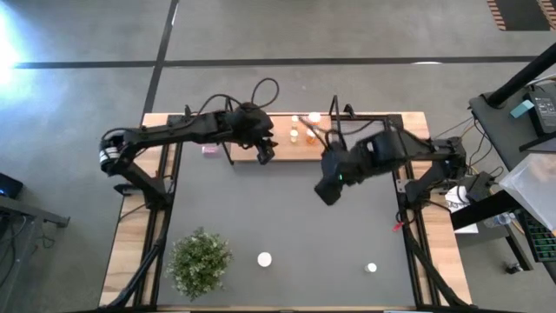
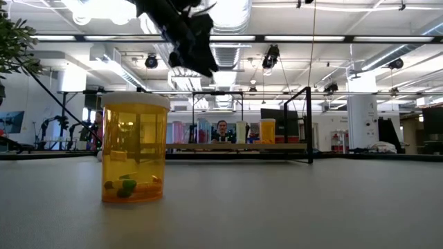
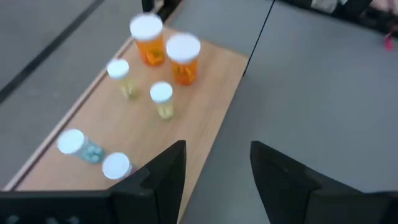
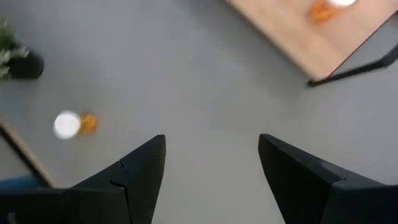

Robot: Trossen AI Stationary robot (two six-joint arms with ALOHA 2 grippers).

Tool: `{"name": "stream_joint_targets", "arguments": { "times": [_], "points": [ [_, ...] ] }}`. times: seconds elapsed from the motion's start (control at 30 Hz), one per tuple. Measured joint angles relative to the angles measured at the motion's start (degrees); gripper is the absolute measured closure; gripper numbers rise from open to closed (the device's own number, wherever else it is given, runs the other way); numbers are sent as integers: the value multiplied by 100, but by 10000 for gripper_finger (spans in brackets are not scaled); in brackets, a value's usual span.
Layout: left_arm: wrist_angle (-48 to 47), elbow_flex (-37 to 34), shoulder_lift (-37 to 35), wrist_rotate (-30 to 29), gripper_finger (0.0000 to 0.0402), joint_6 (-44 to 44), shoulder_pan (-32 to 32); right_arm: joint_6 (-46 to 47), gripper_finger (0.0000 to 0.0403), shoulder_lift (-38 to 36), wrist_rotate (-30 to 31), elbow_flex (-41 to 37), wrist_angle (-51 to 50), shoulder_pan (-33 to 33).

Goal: Pick and place medicine bottles onto shelf by color
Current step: Put the yellow pill bottle on the shelf aligned with the other yellow pill bottles

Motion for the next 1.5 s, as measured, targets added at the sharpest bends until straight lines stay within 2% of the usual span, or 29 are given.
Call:
{"name": "stream_joint_targets", "arguments": {
  "times": [0.17,0.53,0.77,1.0,1.2,1.3,1.5],
  "points": [
    [5,-7,-496,7,239,-82,-4,780,156,15,-44,-320,-2,681],
    [115,-63,-1564,11,239,-304,-11,3669,156,24,-414,-1323,66,2271],
    [101,-72,-1966,17,239,-304,-23,5337,156,28,-529,-2021,931,3048],
    [91,-79,-2081,47,239,-305,-100,6601,156,28,-522,-2586,1922,3474],
    [72,-87,-2075,642,239,-449,-212,7121,154,31,-671,-2836,2260,3658],
    [71,-87,-2072,697,239,-455,-296,7438,145,31,-690,-2950,2256,3692],
    [82,-87,-2072,695,239,-457,-390,7656,132,31,-1370,-3452,2365,3726]
  ]
}}
